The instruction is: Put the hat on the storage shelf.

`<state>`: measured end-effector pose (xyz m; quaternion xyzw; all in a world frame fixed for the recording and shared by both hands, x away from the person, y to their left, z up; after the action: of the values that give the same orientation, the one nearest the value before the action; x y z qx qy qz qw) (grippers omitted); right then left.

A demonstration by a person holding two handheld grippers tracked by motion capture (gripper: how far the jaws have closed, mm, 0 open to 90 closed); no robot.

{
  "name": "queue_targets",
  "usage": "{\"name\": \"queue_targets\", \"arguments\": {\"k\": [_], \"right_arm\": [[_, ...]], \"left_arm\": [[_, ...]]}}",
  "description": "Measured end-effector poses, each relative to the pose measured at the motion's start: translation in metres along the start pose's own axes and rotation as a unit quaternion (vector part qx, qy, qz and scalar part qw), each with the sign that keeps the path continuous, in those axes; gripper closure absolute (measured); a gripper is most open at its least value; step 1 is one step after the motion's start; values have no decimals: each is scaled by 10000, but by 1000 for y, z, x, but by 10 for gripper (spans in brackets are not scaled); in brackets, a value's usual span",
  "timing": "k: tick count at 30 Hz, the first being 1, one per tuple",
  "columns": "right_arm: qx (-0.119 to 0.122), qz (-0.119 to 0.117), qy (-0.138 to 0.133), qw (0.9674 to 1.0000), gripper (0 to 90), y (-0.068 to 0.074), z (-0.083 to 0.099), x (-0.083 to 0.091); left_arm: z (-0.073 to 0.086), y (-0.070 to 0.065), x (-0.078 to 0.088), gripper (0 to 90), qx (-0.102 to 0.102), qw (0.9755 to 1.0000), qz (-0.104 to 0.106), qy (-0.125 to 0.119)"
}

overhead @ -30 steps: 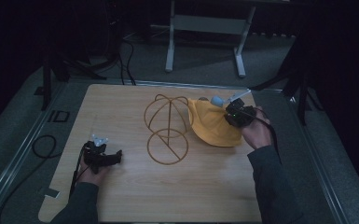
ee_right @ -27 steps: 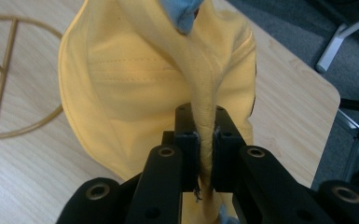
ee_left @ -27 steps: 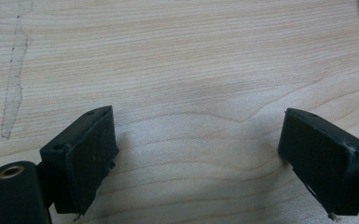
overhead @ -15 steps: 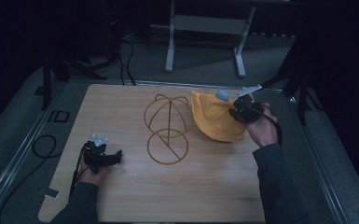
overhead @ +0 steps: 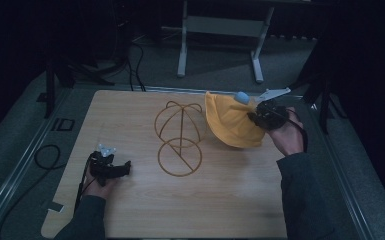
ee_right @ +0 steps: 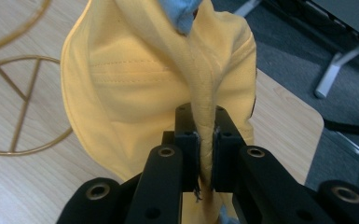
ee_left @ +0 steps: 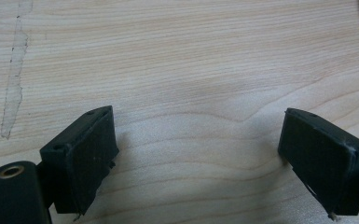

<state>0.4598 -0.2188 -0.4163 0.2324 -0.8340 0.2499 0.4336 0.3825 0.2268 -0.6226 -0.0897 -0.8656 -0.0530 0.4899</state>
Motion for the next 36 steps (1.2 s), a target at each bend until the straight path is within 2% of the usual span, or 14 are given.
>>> {"name": "queue_targets", "arguments": {"k": [5,12,15,18,29,36], "right_arm": [[58,7,-100,9999,844,-2,-2,8],[84,-120,-303,9994,844,-4,-4,20],[155,-236,-404,9988,844,-1,-5,27],[183,-496,-519,9973,844,1,-7,33],[416,-672,-713,9943,845,11,-14,51],[638,-861,-788,9911,845,22,-27,59]], "left_arm": [[0,0,0,115,0,10000,1,2],[0,0,0,115,-5,10000,6,15],[0,0,0,115,-3,10000,4,7],[0,0,0,115,-1,10000,4,5],[0,0,0,115,-2,10000,4,5],[0,0,0,115,-6,10000,7,19]]}}
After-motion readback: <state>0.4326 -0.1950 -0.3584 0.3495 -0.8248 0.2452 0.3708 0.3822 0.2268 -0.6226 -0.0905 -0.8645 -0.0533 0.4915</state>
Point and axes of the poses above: each handheld gripper's, and its own axes: x roughly backward along the jaws, z roughly out of its underside, y roughly to its left, the point moved 8 cm from there along -x, roughly forward along the jaws, and after that the axes turned 14 degrees about y, right-handed, at the moved point
